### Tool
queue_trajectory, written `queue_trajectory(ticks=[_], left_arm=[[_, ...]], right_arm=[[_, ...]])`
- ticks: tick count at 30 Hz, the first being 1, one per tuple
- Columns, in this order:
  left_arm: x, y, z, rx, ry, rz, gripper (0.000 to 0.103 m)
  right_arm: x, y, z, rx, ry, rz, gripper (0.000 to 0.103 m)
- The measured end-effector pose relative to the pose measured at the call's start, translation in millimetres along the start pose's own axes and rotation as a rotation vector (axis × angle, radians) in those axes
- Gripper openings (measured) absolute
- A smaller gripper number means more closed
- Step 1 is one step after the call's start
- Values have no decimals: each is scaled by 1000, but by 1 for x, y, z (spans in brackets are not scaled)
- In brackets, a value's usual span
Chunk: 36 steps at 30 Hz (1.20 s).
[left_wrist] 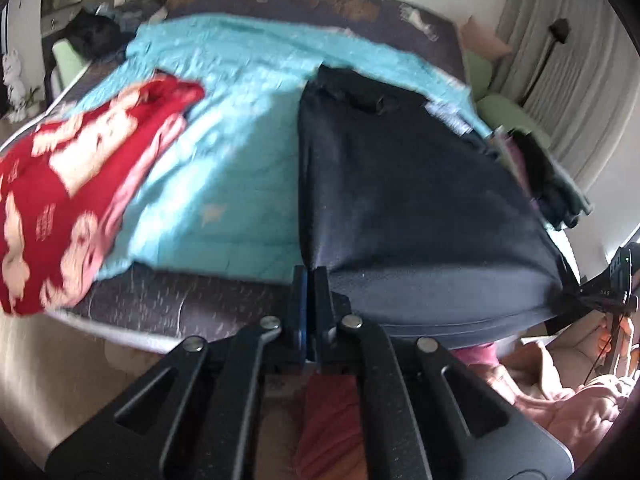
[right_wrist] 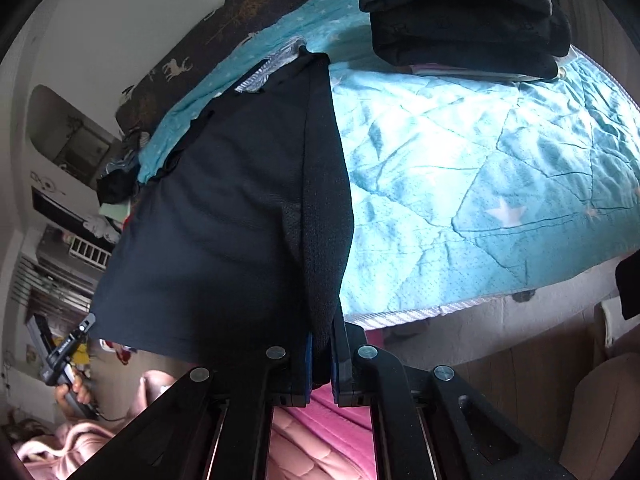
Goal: Fold small clothes
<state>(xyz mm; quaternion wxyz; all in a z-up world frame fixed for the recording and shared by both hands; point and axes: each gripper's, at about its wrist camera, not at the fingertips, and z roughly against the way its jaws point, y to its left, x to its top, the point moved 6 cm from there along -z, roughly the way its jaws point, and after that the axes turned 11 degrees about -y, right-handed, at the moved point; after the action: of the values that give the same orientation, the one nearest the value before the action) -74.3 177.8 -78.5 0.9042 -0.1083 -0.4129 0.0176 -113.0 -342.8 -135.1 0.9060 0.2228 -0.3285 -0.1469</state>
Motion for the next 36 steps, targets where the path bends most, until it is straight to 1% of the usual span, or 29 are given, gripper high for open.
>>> queue_trajectory(ticks=[3, 4, 5, 7, 8, 9, 10, 11, 12, 14, 16, 17, 18, 19, 20, 21, 22, 23, 25, 28, 30, 32, 35, 36], left_arm=[[-20, 10, -16, 32, 70, 17, 4], [-24, 13, -20, 38, 80, 25, 4], [-28, 16, -23, 32, 90, 40, 4], [-31, 17, -25, 3, 96, 69, 5], [-31, 16, -24, -13, 89, 78, 14], [-30, 14, -23, -33, 82, 84, 35], [-28, 11, -23, -45, 74, 89, 48], [-26, 8, -23, -51, 62, 91, 70], [-24, 5, -23, -57, 38, 84, 74], [-22, 0, -28, -62, 35, 48, 74], [-23, 1, -40, -25, 60, 20, 74], [-27, 2, -46, -5, 86, 11, 64], [-30, 4, -51, 23, 106, -2, 49], [-30, 4, -50, 27, 98, -5, 40], [-28, 3, -47, -9, 91, 12, 9], [-27, 2, -43, -81, 96, 54, 4], [-23, 2, -38, -115, 87, 89, 4], [-20, 2, -34, -112, 72, 85, 4], [-16, 2, -30, -104, 62, 80, 4], [-7, 0, -21, -148, 39, 126, 4], [2, 0, -12, -179, 12, 155, 4], [16, -3, -3, -197, -19, 166, 4], [44, -12, 4, -227, -78, 148, 4], [58, -18, 6, -238, -101, 132, 4]], right_arm=[[-11, -16, -17, -59, 63, -36, 11], [-13, -22, -21, -61, 78, -62, 16], [-13, -25, -22, -58, 79, -86, 24], [-12, -28, -15, -51, 61, -88, 31], [-9, -26, -12, -46, 47, -75, 34], [-7, -24, -9, -44, 39, -63, 37], [-4, -21, -7, -39, 28, -45, 45], [-1, -17, -7, -24, 17, -27, 52], [-1, -14, -6, -12, 14, -18, 55], [0, -5, -11, 29, 23, 3, 58], [-2, 0, -18, 27, 35, 23, 61], [-2, 0, -23, 10, 42, 29, 61], [-4, -1, -24, 0, 48, 26, 60], [-3, -3, -25, -27, 45, 25, 50], [-4, -5, -23, -57, 42, 33, 32], [-3, -6, -19, -36, 36, 21, 22], [-3, -6, -15, 16, 34, -13, 4], [0, -7, -8, 66, 15, -59, 4], [8, -6, 1, 104, -26, -84, 4], [17, -1, 7, 180, -45, -126, 4], [22, 8, 10, 198, -56, -129, 4], [30, 12, 13, 225, -71, -137, 4], [48, 20, 18, 290, -99, -161, 4], [56, 23, 19, 306, -109, -161, 4]])
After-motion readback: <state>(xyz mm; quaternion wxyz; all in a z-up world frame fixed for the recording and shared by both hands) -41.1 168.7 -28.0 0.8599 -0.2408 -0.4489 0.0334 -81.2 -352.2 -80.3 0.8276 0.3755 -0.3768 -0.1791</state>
